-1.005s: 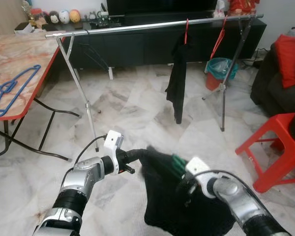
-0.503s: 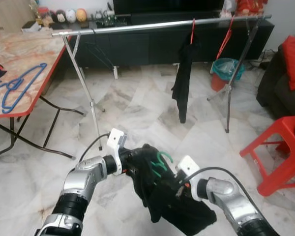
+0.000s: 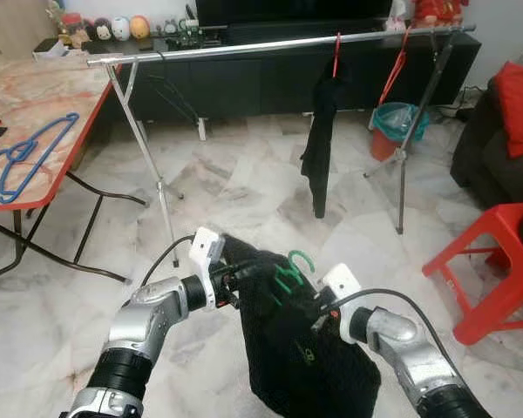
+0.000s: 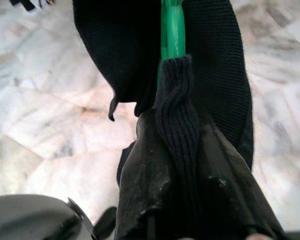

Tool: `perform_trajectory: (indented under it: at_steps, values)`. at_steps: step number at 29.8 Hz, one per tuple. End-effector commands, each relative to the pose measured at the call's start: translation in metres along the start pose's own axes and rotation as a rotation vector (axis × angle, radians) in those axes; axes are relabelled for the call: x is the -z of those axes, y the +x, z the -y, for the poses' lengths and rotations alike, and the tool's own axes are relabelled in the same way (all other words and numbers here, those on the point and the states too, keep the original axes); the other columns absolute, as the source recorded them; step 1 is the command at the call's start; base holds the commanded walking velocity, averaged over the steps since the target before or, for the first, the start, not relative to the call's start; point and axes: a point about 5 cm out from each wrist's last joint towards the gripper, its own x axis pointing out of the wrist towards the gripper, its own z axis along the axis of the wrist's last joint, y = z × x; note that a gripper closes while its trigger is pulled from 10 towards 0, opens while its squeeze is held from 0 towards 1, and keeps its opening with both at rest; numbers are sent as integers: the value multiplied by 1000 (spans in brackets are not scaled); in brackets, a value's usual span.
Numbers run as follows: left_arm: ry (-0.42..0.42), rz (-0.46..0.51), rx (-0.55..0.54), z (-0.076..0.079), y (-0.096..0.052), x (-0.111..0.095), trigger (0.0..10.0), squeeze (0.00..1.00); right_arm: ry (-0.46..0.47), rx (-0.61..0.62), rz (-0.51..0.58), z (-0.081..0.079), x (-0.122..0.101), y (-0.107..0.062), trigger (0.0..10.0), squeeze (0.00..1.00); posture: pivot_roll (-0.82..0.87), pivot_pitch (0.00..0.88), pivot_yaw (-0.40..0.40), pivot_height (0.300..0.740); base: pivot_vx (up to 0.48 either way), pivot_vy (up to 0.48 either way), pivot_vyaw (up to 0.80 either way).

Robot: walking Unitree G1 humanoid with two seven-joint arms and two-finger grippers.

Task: Hang hanger

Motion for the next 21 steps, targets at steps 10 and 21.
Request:
perform_trajectory:
  at_steps: [10,21]
  values:
    - [51,4,-41,-5,-7,-7,10000,1000,-84,2,182,4,-28,0,10000,0,11,19,49,740,0,0,0]
    - [101,39,-71,-12,-28,-22,10000,1000,-51,83,145,19,-9,-11,10000,0,13,9,49,740,0,0,0]
